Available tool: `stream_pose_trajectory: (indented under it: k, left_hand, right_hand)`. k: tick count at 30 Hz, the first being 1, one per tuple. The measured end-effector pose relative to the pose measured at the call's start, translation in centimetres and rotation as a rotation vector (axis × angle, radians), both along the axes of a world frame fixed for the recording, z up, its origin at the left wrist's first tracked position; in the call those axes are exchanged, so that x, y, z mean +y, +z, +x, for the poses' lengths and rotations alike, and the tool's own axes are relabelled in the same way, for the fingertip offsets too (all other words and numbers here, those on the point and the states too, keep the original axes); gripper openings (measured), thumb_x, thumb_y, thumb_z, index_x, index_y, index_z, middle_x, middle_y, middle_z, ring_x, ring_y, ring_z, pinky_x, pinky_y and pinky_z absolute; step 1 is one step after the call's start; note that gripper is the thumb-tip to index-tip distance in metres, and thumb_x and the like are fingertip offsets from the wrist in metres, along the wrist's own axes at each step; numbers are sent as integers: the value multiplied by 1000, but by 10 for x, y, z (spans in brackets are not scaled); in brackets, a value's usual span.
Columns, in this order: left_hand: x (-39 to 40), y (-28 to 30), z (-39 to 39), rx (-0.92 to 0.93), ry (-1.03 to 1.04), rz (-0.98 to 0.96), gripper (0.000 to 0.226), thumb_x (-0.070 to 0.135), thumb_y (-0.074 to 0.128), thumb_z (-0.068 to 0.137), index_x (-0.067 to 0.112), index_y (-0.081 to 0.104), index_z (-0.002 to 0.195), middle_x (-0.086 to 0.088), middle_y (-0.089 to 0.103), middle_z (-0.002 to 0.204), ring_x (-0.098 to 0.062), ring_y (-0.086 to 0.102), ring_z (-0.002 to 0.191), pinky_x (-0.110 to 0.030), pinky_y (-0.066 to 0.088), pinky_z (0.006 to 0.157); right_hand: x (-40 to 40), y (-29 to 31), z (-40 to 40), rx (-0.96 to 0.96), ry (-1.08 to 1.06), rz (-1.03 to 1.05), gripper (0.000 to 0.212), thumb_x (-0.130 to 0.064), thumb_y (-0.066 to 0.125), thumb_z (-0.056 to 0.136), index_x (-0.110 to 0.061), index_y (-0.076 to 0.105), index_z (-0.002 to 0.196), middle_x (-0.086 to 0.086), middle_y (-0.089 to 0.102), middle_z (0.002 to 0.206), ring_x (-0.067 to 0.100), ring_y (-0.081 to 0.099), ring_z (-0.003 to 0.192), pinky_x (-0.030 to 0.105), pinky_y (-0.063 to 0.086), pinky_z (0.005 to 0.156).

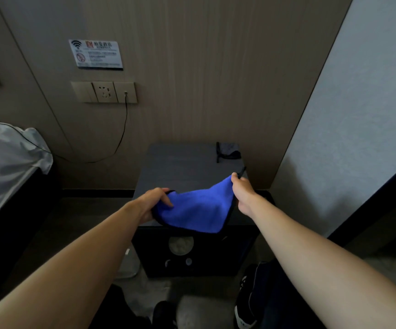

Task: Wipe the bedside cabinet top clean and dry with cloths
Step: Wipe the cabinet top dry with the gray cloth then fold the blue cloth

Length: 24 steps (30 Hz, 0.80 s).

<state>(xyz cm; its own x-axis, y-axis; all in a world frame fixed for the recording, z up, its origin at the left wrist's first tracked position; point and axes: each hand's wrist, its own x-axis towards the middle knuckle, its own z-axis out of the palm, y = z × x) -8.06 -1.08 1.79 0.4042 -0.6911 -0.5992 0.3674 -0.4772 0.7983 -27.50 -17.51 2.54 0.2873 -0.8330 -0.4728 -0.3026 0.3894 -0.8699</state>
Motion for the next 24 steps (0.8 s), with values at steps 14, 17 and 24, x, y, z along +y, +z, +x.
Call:
stream_pose_trajectory:
  k: [14, 17, 24]
  left_hand:
    - [2, -18, 3, 59, 107, -258, 17, 14, 70, 88, 7, 72, 102, -16, 72, 110, -20, 68, 96, -30, 53, 82]
    - [5, -14, 5, 42, 112, -264, 23, 10, 71, 86, 8, 69, 109, -13, 72, 108, -18, 67, 97, -27, 55, 80]
    - [8, -10, 7, -244, -16, -174, 39, -5, 80, 73, 4, 70, 109, -10, 70, 101, -21, 68, 92, -23, 59, 68]
  right_hand:
    - [-5, 9, -27, -510, 50, 333, 104, 21, 67, 77, -22, 16, 158, 24, 60, 129, 28, 68, 105, 38, 55, 85]
    - [-10, 8, -37, -480, 102, 279, 105, 27, 64, 75, -27, 23, 156, 24, 61, 125, 30, 67, 109, 39, 54, 93]
    - [-17, 9, -40, -197, 111, -33, 92, 18, 76, 72, -23, 43, 147, 7, 49, 146, 32, 52, 130, 45, 49, 102]
